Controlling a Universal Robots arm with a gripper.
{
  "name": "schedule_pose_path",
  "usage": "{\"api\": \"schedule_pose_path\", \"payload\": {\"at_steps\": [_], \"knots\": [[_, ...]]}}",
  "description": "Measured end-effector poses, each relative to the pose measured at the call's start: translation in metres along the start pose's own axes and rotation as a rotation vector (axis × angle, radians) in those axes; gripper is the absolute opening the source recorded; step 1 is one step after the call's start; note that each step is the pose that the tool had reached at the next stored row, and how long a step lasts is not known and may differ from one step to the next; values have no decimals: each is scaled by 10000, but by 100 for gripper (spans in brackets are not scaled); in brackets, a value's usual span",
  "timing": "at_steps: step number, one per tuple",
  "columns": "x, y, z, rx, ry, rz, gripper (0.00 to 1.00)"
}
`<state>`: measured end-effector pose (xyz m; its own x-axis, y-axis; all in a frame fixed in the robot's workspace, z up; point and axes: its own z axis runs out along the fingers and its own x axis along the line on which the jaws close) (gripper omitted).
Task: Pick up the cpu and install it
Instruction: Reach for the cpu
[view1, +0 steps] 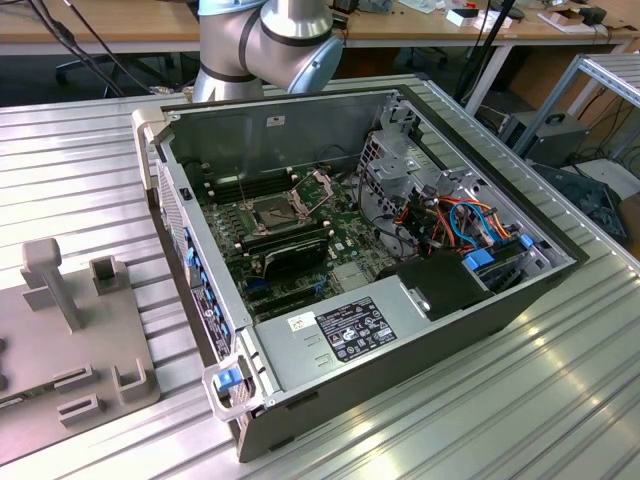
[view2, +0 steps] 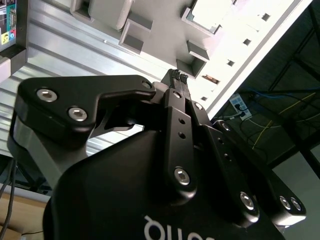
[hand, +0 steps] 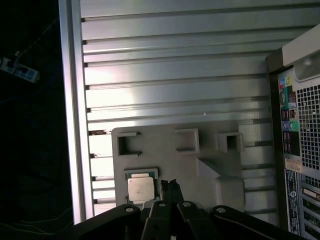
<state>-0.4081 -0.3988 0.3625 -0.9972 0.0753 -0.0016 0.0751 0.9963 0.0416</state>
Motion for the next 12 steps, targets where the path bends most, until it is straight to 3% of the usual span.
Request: {"api": "schedule_pose_path", "payload": {"at_steps": [12], "knots": [[21, -2, 3, 0, 1, 0, 11]]}}
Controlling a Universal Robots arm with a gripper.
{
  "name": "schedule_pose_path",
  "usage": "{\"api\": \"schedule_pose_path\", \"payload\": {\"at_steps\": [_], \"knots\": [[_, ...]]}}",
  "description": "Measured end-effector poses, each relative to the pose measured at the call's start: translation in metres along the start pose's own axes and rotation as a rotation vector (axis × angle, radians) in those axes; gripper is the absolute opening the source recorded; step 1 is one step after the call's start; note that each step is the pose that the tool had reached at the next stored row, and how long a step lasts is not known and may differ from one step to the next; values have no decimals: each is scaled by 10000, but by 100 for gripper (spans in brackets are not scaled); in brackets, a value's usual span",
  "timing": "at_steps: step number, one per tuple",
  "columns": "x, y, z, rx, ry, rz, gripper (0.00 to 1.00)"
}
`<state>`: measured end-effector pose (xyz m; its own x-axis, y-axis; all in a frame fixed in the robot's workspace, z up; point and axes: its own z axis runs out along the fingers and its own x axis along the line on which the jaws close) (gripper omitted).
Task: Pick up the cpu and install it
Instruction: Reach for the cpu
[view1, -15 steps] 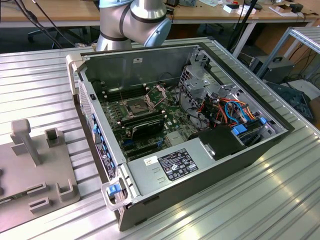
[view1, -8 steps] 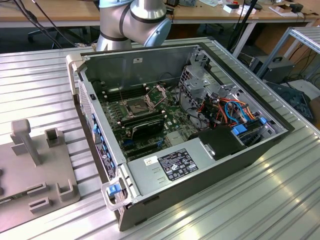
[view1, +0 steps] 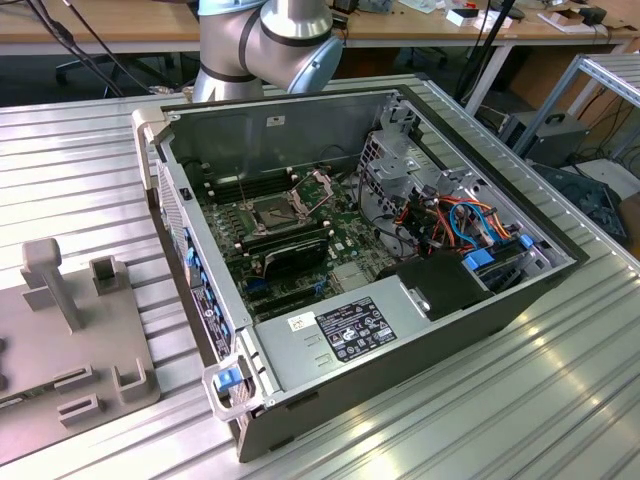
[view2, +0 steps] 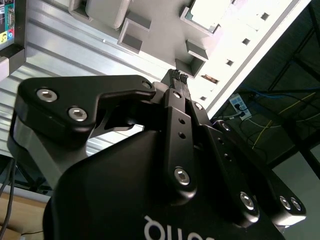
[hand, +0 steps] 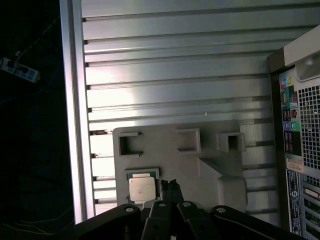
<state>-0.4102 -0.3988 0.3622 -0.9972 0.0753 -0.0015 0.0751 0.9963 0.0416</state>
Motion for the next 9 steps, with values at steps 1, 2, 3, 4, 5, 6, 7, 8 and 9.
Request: {"api": "schedule_pose_path", "payload": {"at_steps": [1, 2, 3, 4, 5, 6, 7, 8, 9], "knots": [[0, 0, 0, 0, 0, 0, 11], [0, 0, 0, -1, 0, 0, 11], [0, 0, 0, 0, 0, 1, 11], [0, 0, 0, 0, 0, 0, 11], [1, 0, 0, 0, -1, 0, 11], [2, 0, 2, -1, -1, 0, 11], [3, -1, 9, -6, -2, 0, 11], [5, -1, 20, -7, 1, 0, 11], [9, -3, 47, -8, 0, 1, 11]]}}
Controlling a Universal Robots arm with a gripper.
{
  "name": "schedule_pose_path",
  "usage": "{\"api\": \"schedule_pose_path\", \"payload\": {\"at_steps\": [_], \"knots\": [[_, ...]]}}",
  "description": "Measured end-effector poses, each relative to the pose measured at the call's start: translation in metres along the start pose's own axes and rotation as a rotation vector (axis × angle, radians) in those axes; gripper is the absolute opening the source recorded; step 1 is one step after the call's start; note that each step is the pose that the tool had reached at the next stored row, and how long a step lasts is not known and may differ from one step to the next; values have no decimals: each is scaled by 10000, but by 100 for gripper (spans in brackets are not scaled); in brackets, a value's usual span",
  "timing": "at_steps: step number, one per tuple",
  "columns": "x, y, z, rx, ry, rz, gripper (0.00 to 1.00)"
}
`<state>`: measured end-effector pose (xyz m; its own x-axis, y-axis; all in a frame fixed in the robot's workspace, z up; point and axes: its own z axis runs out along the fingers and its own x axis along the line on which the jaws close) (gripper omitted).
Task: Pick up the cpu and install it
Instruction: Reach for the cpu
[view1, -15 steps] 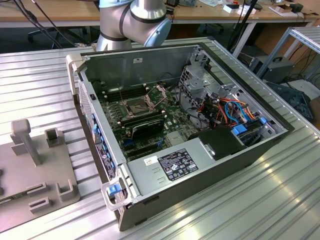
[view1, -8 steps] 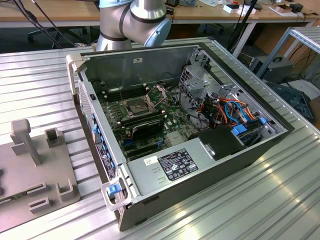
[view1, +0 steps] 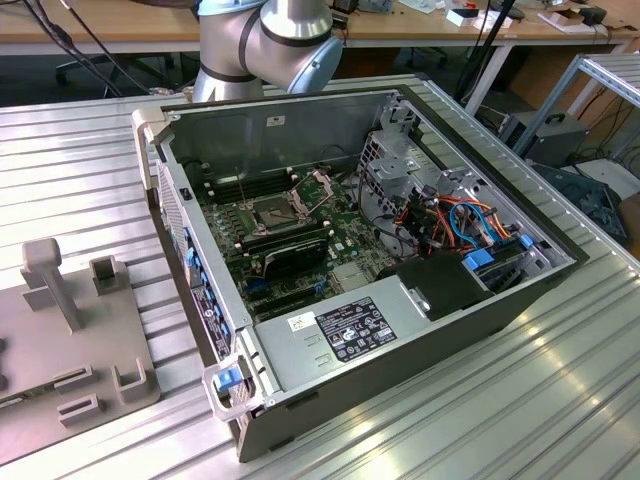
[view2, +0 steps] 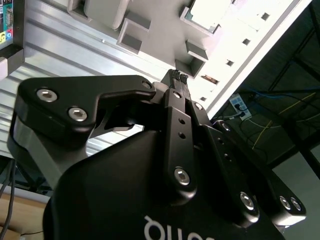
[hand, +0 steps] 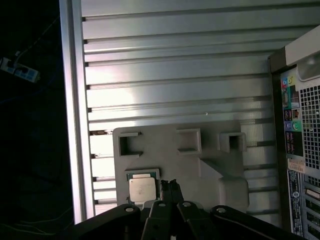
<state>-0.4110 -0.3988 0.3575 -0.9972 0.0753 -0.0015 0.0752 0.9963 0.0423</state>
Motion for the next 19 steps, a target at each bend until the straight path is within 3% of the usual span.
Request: {"api": "schedule_pose_path", "payload": {"at_steps": [8, 12, 19], "knots": [[15, -10, 175, 0, 0, -1, 11], [25, -11, 200, 1, 1, 1, 11], [103, -19, 231, -1, -2, -1, 11]]}}
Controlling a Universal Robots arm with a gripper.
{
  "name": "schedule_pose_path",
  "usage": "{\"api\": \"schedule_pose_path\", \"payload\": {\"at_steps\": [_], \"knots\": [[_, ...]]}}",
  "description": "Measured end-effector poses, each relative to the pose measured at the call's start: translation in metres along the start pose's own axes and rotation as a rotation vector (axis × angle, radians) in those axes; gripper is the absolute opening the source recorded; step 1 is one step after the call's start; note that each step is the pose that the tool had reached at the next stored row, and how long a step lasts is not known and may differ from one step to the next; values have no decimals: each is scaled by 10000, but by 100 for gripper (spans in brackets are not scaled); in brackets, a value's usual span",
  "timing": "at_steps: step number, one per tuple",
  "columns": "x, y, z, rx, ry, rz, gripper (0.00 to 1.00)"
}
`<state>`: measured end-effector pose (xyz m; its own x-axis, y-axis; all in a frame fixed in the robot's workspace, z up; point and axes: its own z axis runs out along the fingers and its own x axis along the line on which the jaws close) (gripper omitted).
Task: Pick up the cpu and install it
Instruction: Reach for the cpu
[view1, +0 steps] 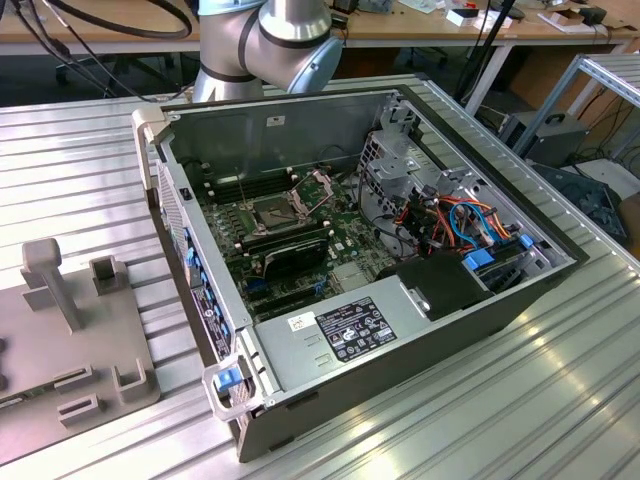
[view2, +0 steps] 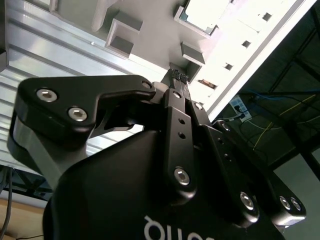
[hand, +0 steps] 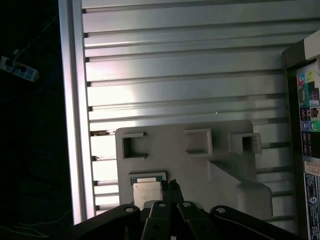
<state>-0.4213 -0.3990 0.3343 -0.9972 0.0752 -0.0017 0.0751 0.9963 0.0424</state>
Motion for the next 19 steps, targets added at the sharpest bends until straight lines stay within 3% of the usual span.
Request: {"api": "schedule_pose_path", "payload": {"at_steps": [19], "knots": [[12, -3, 47, 1, 3, 1, 11]]}}
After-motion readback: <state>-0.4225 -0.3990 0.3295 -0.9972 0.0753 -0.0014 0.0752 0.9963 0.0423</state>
